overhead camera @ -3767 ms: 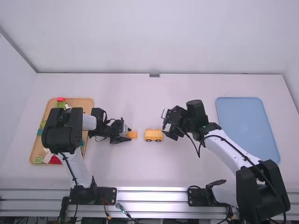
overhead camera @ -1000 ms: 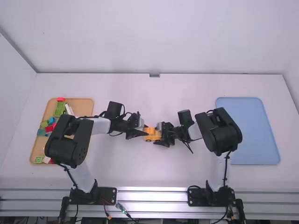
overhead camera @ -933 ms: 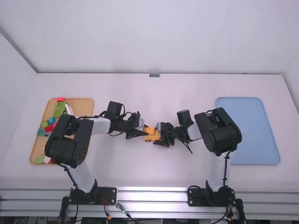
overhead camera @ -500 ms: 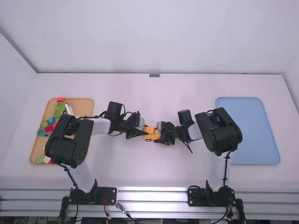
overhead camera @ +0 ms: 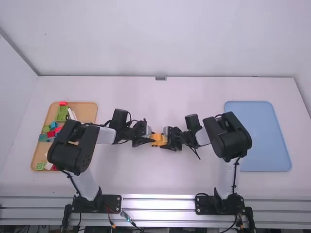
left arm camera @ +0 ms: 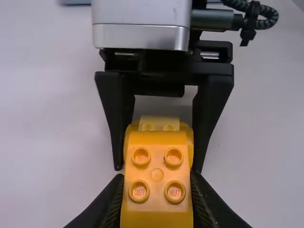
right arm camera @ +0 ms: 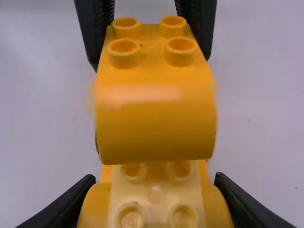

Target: Assemble lego blocks to make yellow taxi

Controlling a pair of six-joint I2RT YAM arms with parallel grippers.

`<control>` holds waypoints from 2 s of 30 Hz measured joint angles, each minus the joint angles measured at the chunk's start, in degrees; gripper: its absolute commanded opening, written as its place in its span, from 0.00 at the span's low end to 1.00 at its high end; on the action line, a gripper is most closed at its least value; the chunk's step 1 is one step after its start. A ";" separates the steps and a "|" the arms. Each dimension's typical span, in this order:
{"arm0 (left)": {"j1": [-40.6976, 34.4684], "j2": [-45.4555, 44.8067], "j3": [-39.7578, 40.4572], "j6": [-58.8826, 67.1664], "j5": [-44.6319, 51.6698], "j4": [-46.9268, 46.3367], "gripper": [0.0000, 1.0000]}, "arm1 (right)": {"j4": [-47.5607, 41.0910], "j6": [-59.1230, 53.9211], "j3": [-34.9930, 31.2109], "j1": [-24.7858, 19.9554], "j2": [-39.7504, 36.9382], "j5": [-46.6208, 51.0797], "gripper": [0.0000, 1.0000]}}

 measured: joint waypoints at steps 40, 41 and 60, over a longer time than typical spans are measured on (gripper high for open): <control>-4.33 1.03 1.66 -2.27 -5.18 -0.92 0.02 | -2.21 -2.54 0.00 0.15 0.00 -1.33 0.54; -4.37 1.03 1.77 -2.29 -5.29 -1.22 0.02 | -2.19 -2.49 0.02 0.15 0.00 -1.36 0.54; -6.58 0.46 2.60 -2.29 -9.53 -2.54 0.02 | -2.40 -2.62 0.00 -0.59 0.00 -1.57 0.55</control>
